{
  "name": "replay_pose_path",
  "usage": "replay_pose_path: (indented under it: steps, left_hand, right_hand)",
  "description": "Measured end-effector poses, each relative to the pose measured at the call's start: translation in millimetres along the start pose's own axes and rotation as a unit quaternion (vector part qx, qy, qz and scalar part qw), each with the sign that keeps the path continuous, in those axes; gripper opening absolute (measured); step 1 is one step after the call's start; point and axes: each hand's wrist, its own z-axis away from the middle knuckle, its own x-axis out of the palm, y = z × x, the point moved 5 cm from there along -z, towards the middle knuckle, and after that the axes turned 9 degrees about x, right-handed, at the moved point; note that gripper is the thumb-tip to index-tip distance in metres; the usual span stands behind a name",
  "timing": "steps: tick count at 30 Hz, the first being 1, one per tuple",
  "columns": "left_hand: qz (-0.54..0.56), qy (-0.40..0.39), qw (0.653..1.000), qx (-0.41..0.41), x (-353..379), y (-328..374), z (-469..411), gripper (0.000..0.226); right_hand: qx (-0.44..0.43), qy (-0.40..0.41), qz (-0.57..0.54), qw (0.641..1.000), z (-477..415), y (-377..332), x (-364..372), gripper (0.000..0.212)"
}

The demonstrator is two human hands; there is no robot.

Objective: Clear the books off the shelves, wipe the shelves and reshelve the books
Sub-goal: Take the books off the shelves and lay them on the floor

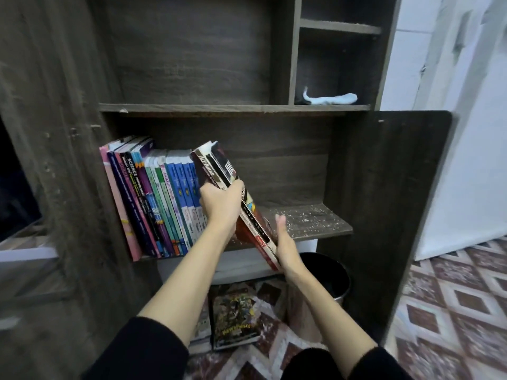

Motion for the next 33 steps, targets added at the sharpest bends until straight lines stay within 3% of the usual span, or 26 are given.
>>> replay_pose_path:
  steps: [1,3,5,7,11,14,16,18,20,22,25,29,32,33]
  left_hand:
    - [0.009,-0.011,1.0,0.0,0.7,2.5,4.1,0.022]
    - [0.017,-0.035,0.999,0.005,3.5,4.5,10.6,0.021]
    - [0.029,-0.06,0.998,0.006,7.2,3.6,16.4,0.018]
    - [0.039,-0.089,0.995,0.007,11.4,1.8,21.3,0.016]
    - [0.075,-0.162,0.984,0.019,19.6,-1.2,28.6,0.018]
    - [0.079,-0.25,0.965,0.003,21.9,-7.8,23.6,0.019]
    - [0.111,-0.353,0.928,-0.041,20.8,-13.6,17.9,0.051]
    - [0.162,-0.447,0.874,-0.105,12.2,-18.6,10.1,0.098]
    - [0.19,-0.488,0.835,-0.171,4.0,-25.6,-0.4,0.111]
    - [0.152,-0.484,0.831,-0.226,-1.1,-42.8,-16.7,0.113]
    - [0.038,-0.512,0.83,-0.217,-4.4,-70.5,-26.0,0.099]
    - [-0.048,-0.468,0.857,-0.207,-28.6,-155.6,-39.1,0.108]
    - [-0.037,-0.444,0.862,-0.241,-50.7,-207.4,-28.8,0.107]
    - [-0.025,-0.438,0.859,-0.265,-59.4,-225.6,-23.1,0.107]
  right_hand:
    - [0.053,-0.025,-0.088,0.994,0.3,4.8,-5.0,0.095]
    - [0.162,-0.094,-0.258,0.948,5.9,11.2,-9.8,0.082]
    - [0.224,-0.134,-0.327,0.908,11.6,17.1,-15.1,0.079]
    - [0.21,-0.141,-0.365,0.896,13.2,17.9,-17.2,0.078]
    - [0.198,-0.116,-0.407,0.884,14.7,20.9,-28.2,0.052]
    - [0.187,-0.095,-0.44,0.873,15.9,24.4,-37.5,0.052]
    - [0.17,-0.079,-0.463,0.867,12.4,29.6,-46.4,0.058]
    - [0.144,-0.073,-0.471,0.867,5.5,41.3,-58.6,0.076]
    - [0.144,-0.062,-0.466,0.871,-2.3,55.9,-71.7,0.092]
    - [0.145,-0.041,-0.416,0.897,-7.7,70.8,-81.4,0.094]
    - [0.139,0.01,-0.357,0.924,-9.3,91.3,-94.5,0.06]
    - [0.12,0.01,-0.267,0.956,-24.0,124.5,-87.7,0.086]
    - [0.144,0.001,-0.223,0.964,-29.0,157.9,-77.9,0.067]
    - [0.161,-0.008,-0.202,0.966,-33.3,174.8,-71.4,0.073]
